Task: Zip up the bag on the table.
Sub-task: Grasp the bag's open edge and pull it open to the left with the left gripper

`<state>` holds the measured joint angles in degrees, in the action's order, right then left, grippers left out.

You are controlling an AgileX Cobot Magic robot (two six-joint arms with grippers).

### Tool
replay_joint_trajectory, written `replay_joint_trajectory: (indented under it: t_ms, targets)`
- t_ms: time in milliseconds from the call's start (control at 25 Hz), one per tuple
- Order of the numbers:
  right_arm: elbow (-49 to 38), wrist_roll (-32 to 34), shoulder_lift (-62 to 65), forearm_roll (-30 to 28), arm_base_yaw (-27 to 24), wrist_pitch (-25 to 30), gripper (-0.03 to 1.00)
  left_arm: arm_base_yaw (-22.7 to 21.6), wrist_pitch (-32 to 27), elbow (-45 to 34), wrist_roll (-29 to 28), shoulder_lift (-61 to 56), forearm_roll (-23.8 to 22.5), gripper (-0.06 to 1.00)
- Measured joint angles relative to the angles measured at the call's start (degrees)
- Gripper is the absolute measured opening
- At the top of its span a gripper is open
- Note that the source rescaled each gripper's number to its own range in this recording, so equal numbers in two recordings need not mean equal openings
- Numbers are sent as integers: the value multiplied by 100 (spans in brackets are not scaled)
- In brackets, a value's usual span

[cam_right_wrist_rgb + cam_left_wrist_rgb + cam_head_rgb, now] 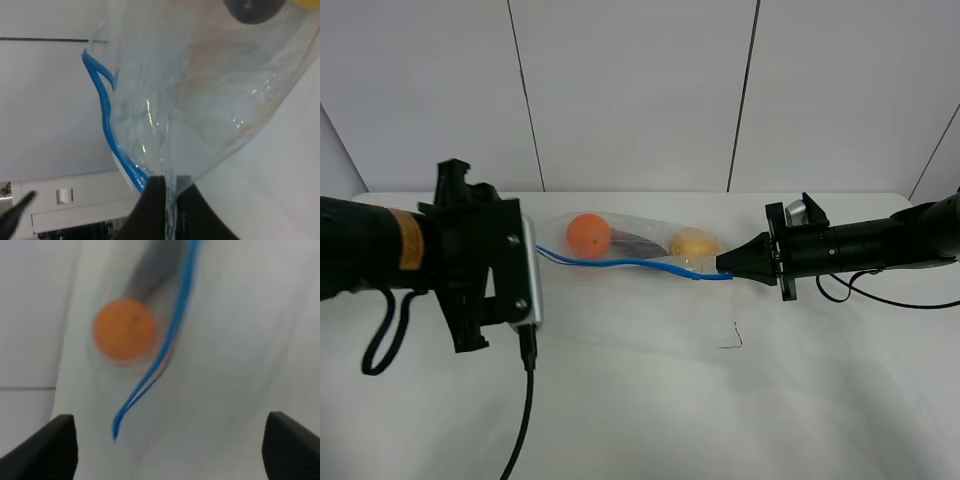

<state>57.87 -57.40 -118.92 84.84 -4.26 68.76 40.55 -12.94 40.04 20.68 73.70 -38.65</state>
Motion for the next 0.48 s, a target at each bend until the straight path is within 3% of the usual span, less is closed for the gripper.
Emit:
replay_joint_trajectory:
  t_ms: [240,400,480]
  targets:
    - [0,0,0,-84,0,0,0,573,24,40,-2593,1006,-3084,99]
    - [0,5,0,-111,0,0,0,1138,-989,201,-4607,1573,-5110,97]
    - [0,10,0,-128,0,0,0,1353,-1343,243,-5577,1819,-5756,97]
